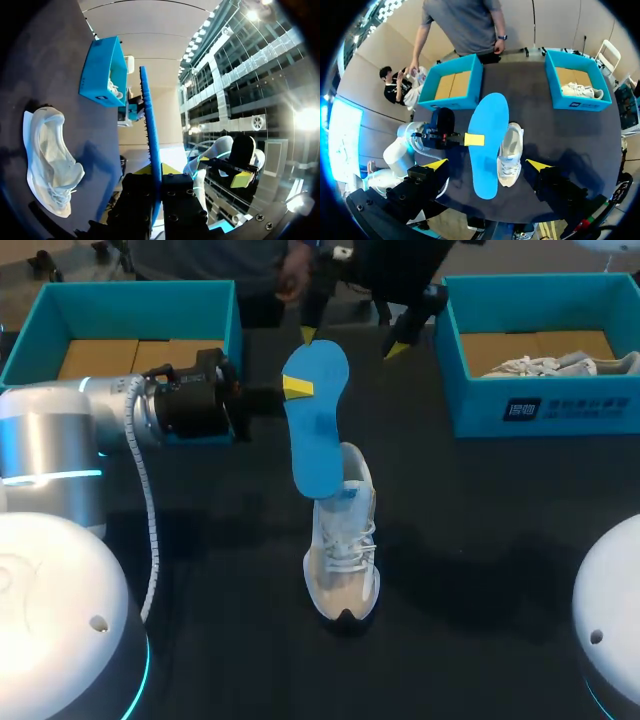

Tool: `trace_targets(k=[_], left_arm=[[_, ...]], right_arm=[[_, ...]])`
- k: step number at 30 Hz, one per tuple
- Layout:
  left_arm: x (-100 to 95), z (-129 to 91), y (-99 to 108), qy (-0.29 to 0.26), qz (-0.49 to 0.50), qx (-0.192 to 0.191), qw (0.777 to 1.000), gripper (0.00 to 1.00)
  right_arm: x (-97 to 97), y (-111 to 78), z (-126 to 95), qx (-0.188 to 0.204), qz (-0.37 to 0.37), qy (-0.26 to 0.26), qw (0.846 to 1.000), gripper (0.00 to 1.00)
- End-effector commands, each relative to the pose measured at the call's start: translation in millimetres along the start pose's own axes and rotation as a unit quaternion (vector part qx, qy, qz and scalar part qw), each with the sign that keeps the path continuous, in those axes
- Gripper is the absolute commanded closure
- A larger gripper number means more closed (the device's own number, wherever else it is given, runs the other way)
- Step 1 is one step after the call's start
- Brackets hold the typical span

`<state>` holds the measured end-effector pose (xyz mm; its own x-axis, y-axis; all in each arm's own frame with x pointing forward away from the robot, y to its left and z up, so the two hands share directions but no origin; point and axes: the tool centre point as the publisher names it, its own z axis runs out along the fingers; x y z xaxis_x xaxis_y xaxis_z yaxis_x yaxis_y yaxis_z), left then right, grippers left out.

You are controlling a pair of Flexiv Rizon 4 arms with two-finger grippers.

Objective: Take the shoe out of the shoebox, open the shoe tongue, remove and reinsert the insole, then place the shoe into the shoebox

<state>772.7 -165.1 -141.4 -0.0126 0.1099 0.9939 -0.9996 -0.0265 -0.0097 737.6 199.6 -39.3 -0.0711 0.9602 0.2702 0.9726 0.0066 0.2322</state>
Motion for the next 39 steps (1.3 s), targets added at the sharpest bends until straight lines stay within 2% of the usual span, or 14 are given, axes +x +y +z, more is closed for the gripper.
trace_targets(k=[1, 7, 15, 39], left_arm=[[0.2, -1, 1, -0.001, 0.000, 0.001, 1.000, 1.00], [0.2, -1, 1, -0.001, 0.000, 0.001, 1.000, 1.00], [0.2, -1, 1, -0.001, 0.000, 0.001, 1.000, 1.00], [0.2, -1, 1, -0.001, 0.000, 0.001, 1.000, 1.00]], right_arm=[[14.9, 11.9, 8, 0.024, -0.003, -0.155, 0.988, 0.00], [19.3, 10.4, 14, 0.013, -0.006, -0.160, 0.987, 0.00], [14.8, 9.8, 19, 0.001, -0.012, -0.177, 0.984, 0.00], [9.8, 16.9, 30, 0.019, -0.013, -0.154, 0.988, 0.00]])
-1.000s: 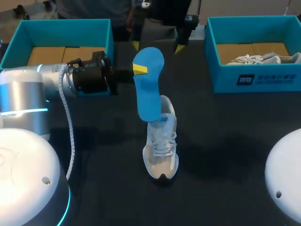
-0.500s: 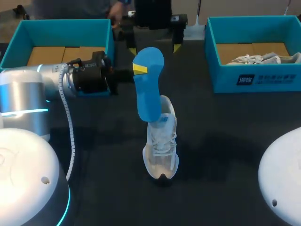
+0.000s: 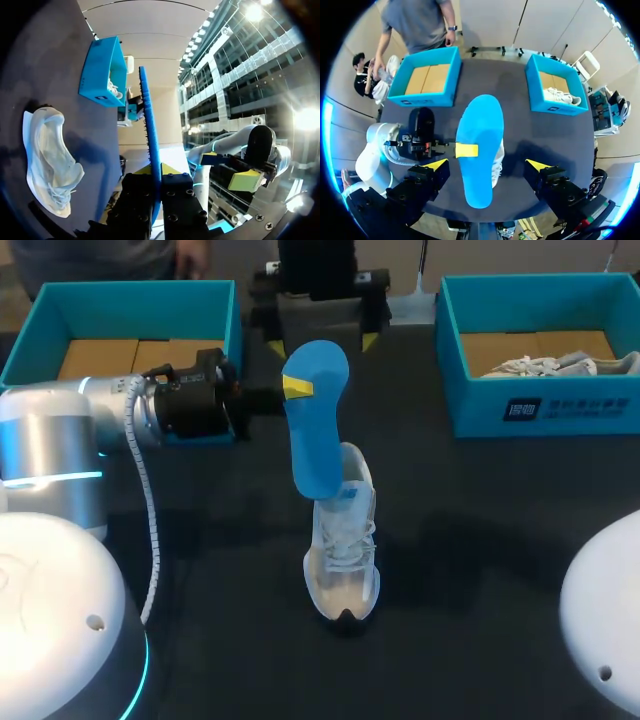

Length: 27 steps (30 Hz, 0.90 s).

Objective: Take the shoe out of the shoebox, open the shoe tongue, remove and reinsert the insole, then place the shoe into the shoebox

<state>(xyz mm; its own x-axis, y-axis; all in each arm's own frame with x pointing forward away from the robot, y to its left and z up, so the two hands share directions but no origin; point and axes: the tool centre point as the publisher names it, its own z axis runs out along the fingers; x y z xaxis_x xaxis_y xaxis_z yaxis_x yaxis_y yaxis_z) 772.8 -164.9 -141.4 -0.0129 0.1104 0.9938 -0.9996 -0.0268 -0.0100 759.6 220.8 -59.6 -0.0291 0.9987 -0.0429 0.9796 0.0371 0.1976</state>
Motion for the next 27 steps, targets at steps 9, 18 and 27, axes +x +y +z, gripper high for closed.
trace_targets(k=[9, 18, 27], left_arm=[[0.1, -1, 1, -0.001, 0.000, 0.000, 1.000, 1.00], [0.1, -1, 1, -0.001, 0.000, 0.000, 1.000, 1.00], [0.1, -1, 1, -0.001, 0.000, 0.000, 1.000, 1.00]], right_arm=[[-3.2, 0.0, 1, 0.000, 0.000, 0.004, 1.000, 0.00], [-5.3, 2.2, 2, -0.011, 0.011, 0.083, 0.996, 0.00], [-20.9, 1.1, -2, -0.011, 0.001, 0.102, 0.995, 0.00]])
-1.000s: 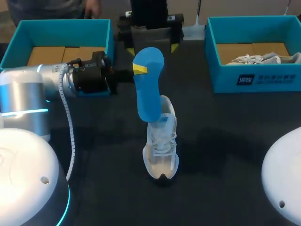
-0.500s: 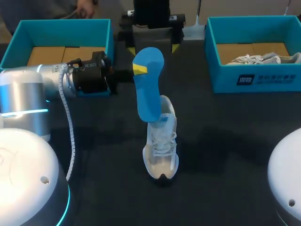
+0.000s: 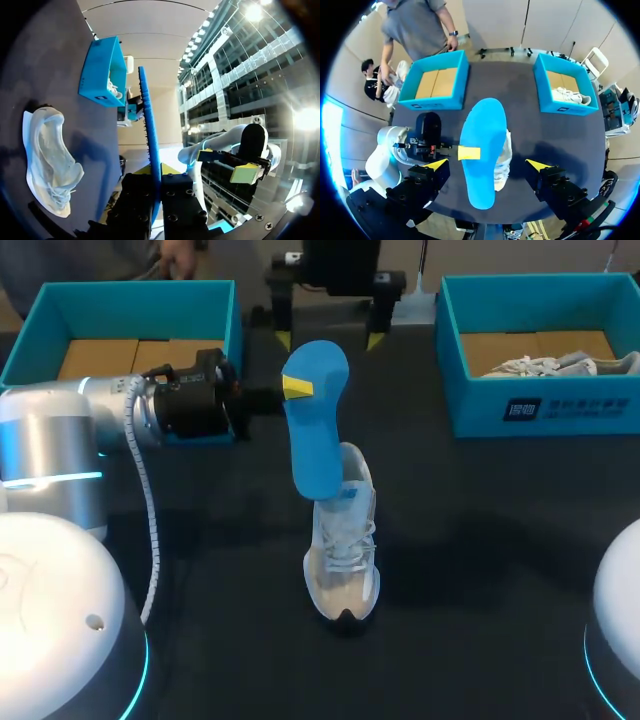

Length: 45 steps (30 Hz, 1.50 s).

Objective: Take the shoe out of the shoebox, open the shoe tongue, remove and reinsert the insole, then place the shoe into the shoebox

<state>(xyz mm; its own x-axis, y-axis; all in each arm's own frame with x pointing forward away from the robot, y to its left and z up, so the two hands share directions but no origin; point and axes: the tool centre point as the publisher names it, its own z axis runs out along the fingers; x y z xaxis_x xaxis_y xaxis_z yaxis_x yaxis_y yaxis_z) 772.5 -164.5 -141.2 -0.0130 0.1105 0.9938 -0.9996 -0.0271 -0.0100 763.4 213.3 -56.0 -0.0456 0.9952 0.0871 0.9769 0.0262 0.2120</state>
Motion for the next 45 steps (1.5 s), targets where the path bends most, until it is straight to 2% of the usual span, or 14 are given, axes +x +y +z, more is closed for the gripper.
trace_targets(k=[1, 10, 14, 19, 28, 37, 45], left_arm=[[-0.1, 0, 1, -0.001, 0.000, 0.000, 1.000, 1.00], [-0.1, 0, 1, -0.001, 0.000, 0.000, 1.000, 1.00], [-0.1, 0, 1, -0.001, 0.000, 0.000, 1.000, 1.00], [-0.1, 0, 1, -0.001, 0.000, 0.000, 1.000, 1.00], [-0.1, 0, 1, -0.001, 0.000, 0.000, 1.000, 1.00], [-0.1, 0, 1, -0.001, 0.000, 0.000, 1.000, 1.00], [-0.1, 0, 1, -0.001, 0.000, 0.000, 1.000, 1.00]], right_arm=[[-14.8, -3.2, -1, -0.002, -0.005, 0.039, 0.999, 0.00], [-25.0, -5.7, -5, -0.011, 0.008, 0.134, 0.991, 0.00], [-35.1, -6.6, -5, -0.022, 0.015, 0.183, 0.983, 0.00], [-44.3, -8.6, -3, -0.016, 0.008, 0.231, 0.973, 0.00], [-54.6, -12.7, 7, -0.009, 0.001, 0.342, 0.940, 0.00], [-62.4, -15.5, 18, -0.017, 0.012, 0.403, 0.915, 0.00], [-69.0, -19.1, 23, -0.020, 0.028, 0.467, 0.884, 0.00]])
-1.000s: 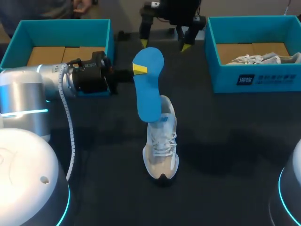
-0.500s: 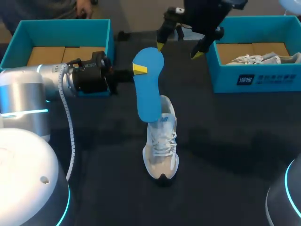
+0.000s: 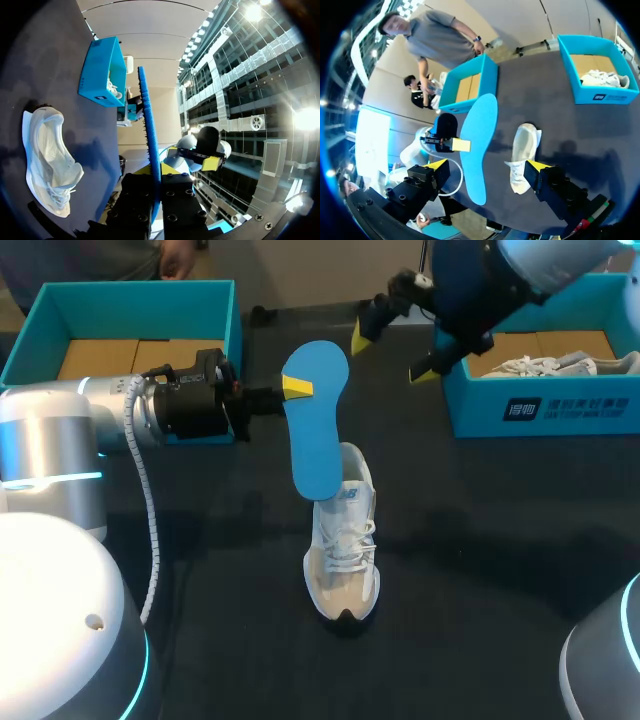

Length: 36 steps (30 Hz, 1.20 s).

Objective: Take the shoe out of the shoebox, open the shoe tongue, remove and reinsert the insole, then place the shoe into the shoebox

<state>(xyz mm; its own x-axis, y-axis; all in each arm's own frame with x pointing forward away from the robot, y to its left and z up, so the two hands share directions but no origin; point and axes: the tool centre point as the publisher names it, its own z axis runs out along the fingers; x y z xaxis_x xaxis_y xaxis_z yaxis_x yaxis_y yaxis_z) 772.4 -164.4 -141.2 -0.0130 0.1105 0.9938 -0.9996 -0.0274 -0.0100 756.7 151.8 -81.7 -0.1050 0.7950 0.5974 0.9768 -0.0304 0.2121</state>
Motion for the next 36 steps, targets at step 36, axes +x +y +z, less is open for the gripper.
trace_targets(k=[36], left_arm=[[-0.1, 0, 1, -0.001, 0.000, 0.000, 1.000, 1.00]], right_arm=[[-43.7, -12.8, 27, -0.001, 0.048, 0.319, 0.947, 0.00]])
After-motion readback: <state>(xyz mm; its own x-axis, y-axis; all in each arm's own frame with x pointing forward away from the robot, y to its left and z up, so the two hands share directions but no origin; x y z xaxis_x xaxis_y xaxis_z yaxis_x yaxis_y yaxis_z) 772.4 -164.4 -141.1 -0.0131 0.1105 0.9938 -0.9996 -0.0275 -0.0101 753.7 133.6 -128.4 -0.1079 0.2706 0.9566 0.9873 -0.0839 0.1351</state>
